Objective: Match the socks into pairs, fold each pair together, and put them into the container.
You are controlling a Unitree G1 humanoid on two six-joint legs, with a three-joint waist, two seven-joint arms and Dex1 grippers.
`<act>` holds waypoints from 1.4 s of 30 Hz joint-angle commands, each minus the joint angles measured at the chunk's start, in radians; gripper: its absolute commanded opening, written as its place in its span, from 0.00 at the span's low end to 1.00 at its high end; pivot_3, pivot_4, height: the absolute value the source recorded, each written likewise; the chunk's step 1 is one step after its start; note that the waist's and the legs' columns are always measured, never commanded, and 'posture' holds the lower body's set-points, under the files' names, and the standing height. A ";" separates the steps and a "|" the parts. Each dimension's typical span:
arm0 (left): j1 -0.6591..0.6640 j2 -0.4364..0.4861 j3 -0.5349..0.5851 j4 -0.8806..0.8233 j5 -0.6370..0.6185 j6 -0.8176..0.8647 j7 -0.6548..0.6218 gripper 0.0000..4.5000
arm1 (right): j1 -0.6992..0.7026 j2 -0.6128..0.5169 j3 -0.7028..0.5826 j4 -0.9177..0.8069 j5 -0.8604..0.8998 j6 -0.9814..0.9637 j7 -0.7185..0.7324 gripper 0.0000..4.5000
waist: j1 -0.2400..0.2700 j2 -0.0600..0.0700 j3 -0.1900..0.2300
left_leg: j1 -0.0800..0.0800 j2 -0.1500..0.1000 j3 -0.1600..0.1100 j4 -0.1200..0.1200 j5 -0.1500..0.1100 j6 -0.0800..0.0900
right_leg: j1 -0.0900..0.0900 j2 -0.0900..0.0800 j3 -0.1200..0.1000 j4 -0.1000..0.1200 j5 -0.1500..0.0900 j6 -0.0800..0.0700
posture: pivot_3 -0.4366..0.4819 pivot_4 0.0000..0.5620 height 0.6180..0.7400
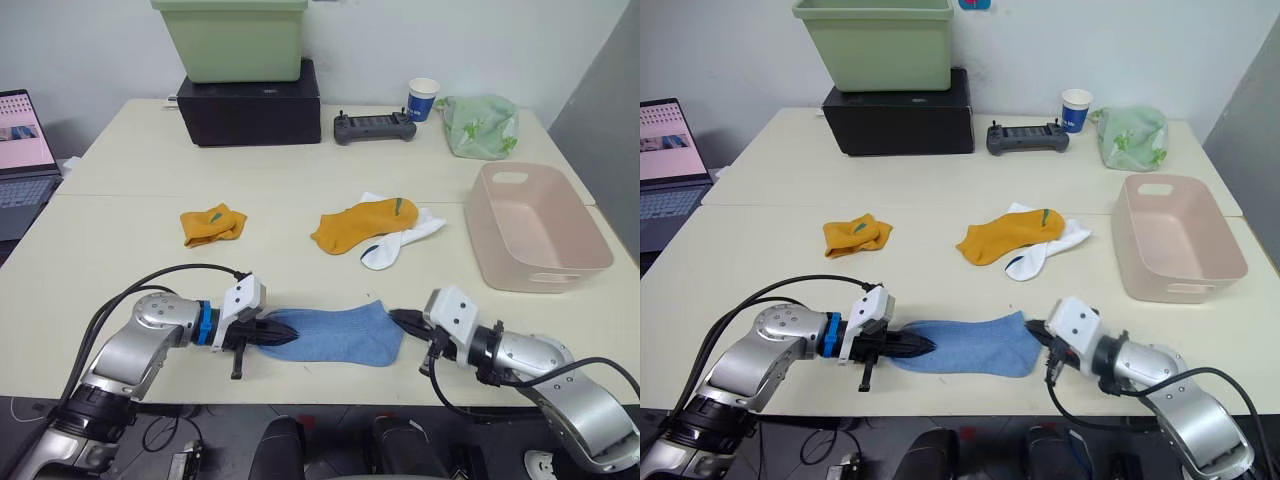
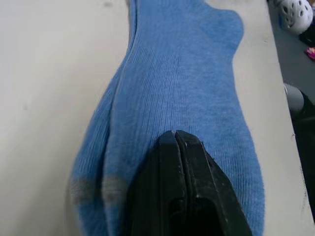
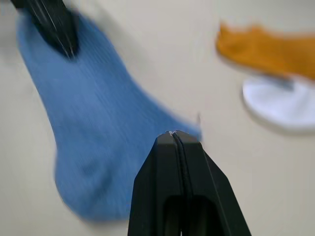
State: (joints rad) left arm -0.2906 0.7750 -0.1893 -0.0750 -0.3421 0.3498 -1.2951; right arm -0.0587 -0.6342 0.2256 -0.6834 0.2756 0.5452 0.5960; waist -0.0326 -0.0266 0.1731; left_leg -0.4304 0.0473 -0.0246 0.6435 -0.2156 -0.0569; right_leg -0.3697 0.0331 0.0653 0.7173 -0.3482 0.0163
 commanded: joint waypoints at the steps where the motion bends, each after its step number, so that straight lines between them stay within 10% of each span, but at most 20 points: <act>1: -0.047 -0.031 -0.014 -0.057 0.003 0.014 0.019 0.00 | -0.058 0.055 0.068 0.025 -0.023 0.034 -0.016 0.01 | 0.001 0.000 0.000 | 0.000 0.000 0.000 0.000 0.000 0.000 | 0.000 0.000 0.000 0.000 0.000 0.000 | 0.48 0.27 0.96; 9: -0.032 -0.024 -0.052 0.078 0.125 -0.080 0.034 0.00 | -0.088 0.122 0.177 0.216 -0.143 0.039 -0.049 0.01 | 0.001 0.000 0.000 | -0.001 0.000 0.000 0.000 0.000 0.000 | -0.002 0.000 0.001 0.000 0.001 -0.003 | 0.48 0.27 0.96; 24: -0.055 -0.040 -0.015 0.097 0.057 -0.102 -0.027 0.00 | 0.109 0.128 -0.167 0.018 0.138 0.124 -0.009 0.01 | 0.000 0.000 0.000 | 0.000 0.000 0.000 0.000 0.000 0.000 | 0.000 0.000 0.000 0.000 0.001 -0.002 | 0.48 0.27 0.96; 35: -0.037 -0.045 -0.031 0.148 0.109 -0.166 -0.033 0.00 | 0.142 0.176 -0.145 0.067 0.123 0.210 -0.110 0.73 | -0.001 0.000 0.000 | 0.000 0.000 0.000 0.000 0.000 0.000 | 0.000 0.000 0.000 0.000 0.001 -0.002 | 0.48 0.27 0.96; 42: -0.033 -0.047 -0.027 0.149 0.111 -0.174 -0.025 0.00 | 0.145 0.155 -0.045 0.091 0.057 0.216 -0.129 0.69 | -0.001 0.000 -0.001 | 0.000 0.000 0.000 0.000 0.000 0.000 | 0.000 0.000 0.001 0.000 0.001 -0.002 | 0.48 0.27 0.96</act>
State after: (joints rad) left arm -0.3323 0.7304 -0.2120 0.0849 -0.2409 0.1848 -1.3197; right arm 0.0798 -0.4692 0.1498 -0.5891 0.3513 0.7628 0.4707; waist -0.0338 -0.0267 0.1720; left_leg -0.4306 0.0471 -0.0245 0.6436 -0.2156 -0.0568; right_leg -0.3699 0.0328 0.0659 0.7175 -0.3471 0.0143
